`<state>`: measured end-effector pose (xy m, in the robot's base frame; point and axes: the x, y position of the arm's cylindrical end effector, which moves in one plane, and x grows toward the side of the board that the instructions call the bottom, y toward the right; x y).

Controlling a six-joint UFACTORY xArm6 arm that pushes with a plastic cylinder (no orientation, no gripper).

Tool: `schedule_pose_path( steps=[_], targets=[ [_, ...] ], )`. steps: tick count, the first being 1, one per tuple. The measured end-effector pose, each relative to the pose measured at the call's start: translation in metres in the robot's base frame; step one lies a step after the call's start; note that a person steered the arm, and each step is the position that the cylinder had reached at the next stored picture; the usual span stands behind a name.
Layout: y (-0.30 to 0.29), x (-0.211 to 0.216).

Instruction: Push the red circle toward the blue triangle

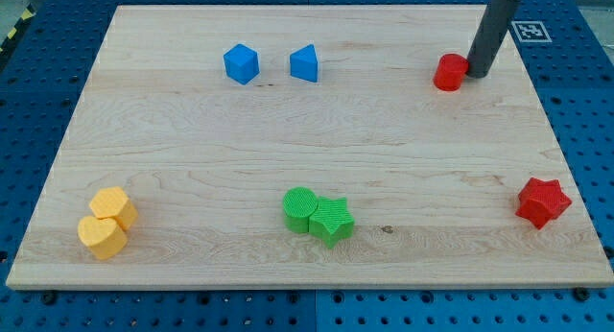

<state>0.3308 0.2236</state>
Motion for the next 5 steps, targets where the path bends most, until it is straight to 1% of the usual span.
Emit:
schedule_pose_path(
  steps=[1, 2, 3, 4, 5],
  targets=[
    [0.0, 0.0],
    [0.007, 0.018],
    [0.007, 0.019],
    [-0.003, 0.019],
    [-0.026, 0.019]
  ],
)
